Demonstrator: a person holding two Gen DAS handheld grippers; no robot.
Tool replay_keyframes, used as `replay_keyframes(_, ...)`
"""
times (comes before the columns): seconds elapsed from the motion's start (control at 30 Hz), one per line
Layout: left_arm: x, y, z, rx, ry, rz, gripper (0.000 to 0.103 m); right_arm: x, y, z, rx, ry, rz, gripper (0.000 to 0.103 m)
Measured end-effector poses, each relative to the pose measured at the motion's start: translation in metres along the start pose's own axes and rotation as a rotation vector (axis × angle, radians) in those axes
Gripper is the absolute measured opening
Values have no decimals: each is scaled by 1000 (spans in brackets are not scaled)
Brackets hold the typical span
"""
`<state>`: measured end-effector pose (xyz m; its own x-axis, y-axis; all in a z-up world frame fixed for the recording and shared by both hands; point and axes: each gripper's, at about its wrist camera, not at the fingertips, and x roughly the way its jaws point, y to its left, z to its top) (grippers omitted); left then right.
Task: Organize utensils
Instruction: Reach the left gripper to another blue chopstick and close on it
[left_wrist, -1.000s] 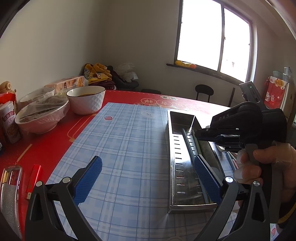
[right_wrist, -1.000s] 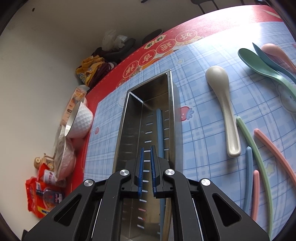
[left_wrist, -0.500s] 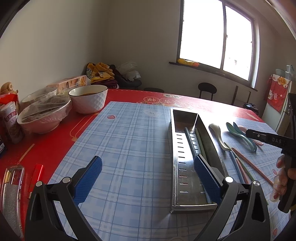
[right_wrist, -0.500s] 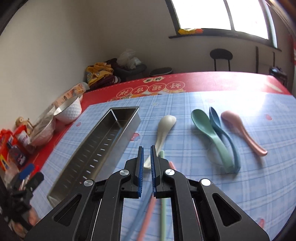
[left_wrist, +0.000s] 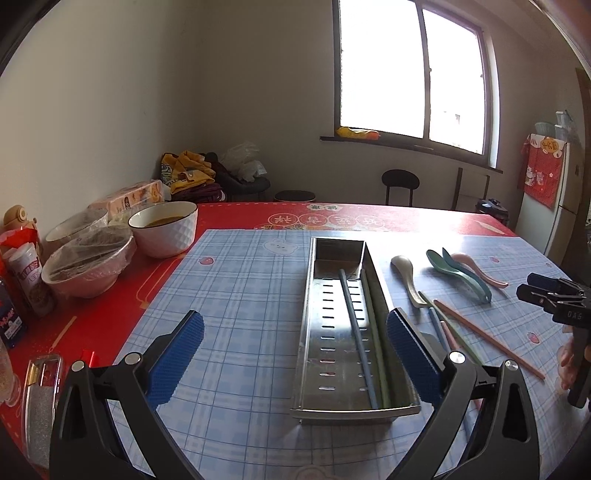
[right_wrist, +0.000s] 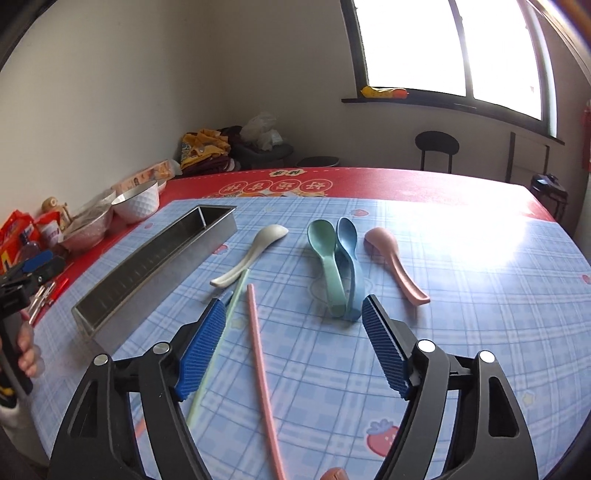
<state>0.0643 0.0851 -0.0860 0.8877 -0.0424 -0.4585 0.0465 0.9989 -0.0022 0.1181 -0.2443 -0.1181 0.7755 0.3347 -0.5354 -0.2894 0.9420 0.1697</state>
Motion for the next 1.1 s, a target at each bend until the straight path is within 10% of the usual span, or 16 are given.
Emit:
replay_keyframes(0.33, -3, -87, 3, 120, 88, -146, 76, -3, -25, -4, 120, -30, 55, 87)
replay_keyframes(0.67, 45, -142, -25, 242, 305, -214, 25, -8, -44, -10, 235, -45, 35, 87)
replay_keyframes(1.1, 83, -148, -42, 242, 445, -192, 20, -9, -42, -15, 228, -40, 58, 87)
